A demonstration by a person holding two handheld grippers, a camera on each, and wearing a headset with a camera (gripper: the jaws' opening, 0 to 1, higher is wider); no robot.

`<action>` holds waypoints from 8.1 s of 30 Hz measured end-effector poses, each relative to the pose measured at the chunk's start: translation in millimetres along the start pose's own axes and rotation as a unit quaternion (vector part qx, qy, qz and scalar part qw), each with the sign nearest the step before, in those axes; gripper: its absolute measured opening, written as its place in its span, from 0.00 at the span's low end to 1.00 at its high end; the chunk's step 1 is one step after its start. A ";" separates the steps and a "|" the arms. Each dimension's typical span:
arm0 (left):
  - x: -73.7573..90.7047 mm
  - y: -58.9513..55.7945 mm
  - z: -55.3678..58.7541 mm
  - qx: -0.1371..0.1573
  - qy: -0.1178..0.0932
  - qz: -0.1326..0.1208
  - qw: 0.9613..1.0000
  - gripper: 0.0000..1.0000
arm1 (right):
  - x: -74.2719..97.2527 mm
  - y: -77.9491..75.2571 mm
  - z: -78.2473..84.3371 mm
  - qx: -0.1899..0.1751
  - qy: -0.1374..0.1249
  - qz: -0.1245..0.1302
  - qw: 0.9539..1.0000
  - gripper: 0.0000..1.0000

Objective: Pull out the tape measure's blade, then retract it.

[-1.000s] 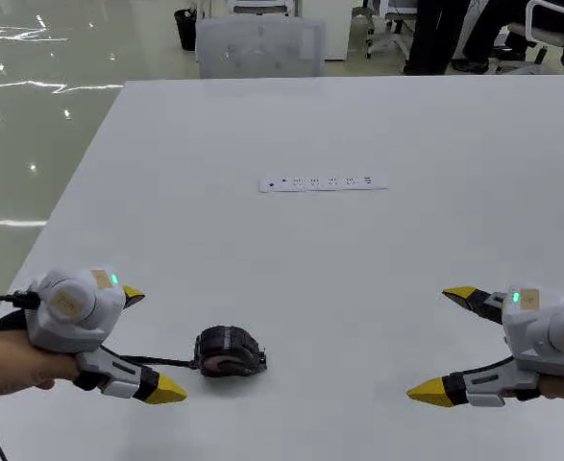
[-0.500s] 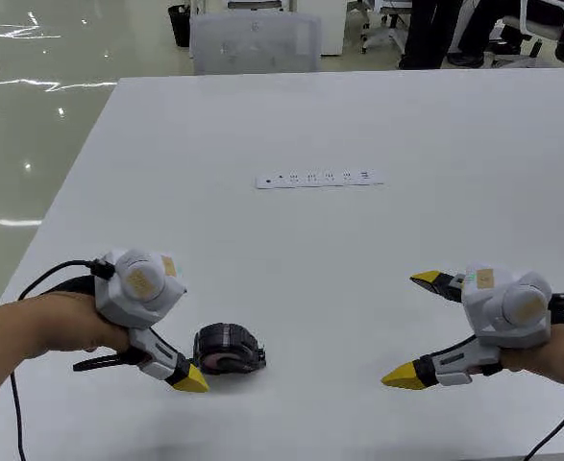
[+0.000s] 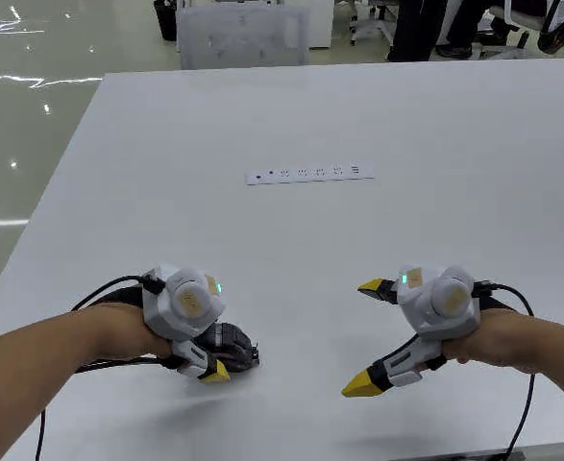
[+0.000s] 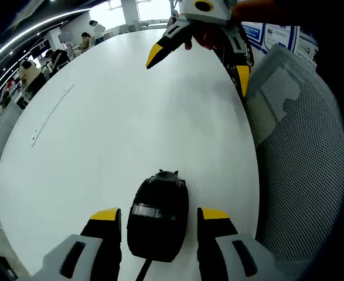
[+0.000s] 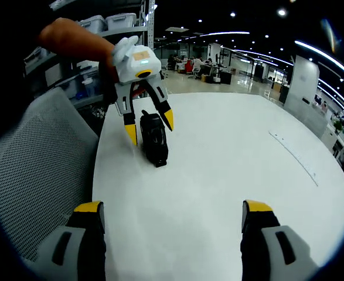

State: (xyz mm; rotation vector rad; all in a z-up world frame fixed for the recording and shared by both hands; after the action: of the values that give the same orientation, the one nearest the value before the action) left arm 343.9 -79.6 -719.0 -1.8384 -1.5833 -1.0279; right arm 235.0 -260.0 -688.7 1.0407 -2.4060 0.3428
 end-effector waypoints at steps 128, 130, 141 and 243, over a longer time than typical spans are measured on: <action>2.6 -1.7 3.9 -0.011 -0.022 0.015 1.000 0.35 | -110.1 13.8 1.3 0.054 0.108 -0.086 0.989 0.14; 2.4 -1.9 3.8 -0.011 -0.021 0.016 1.000 0.35 | -108.9 13.5 2.2 0.054 0.108 -0.085 0.989 0.14; 2.3 -2.1 3.8 -0.010 -0.021 0.016 1.000 0.35 | -101.1 10.3 7.2 0.053 0.112 -0.082 0.989 0.14; 2.3 -2.3 5.3 -0.002 -0.022 0.012 1.000 0.36 | -35.9 -13.6 46.4 0.034 0.127 -0.059 0.990 0.14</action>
State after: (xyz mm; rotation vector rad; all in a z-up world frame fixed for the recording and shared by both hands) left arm 342.9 -73.7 -720.6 -1.8900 -1.5824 -0.9861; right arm 250.4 -266.2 -746.7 1.0933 -2.1096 0.4884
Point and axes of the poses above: the centre of the closed fingertips' face, and the gripper's own axes: x roughly backward along the fingers, y roughly to its left, z roughly out of its underside, the point moved 6 cm from there along x, roughly backward along the fingers, and after that the axes turned 9 degrees about -y, right-handed, at the moved point
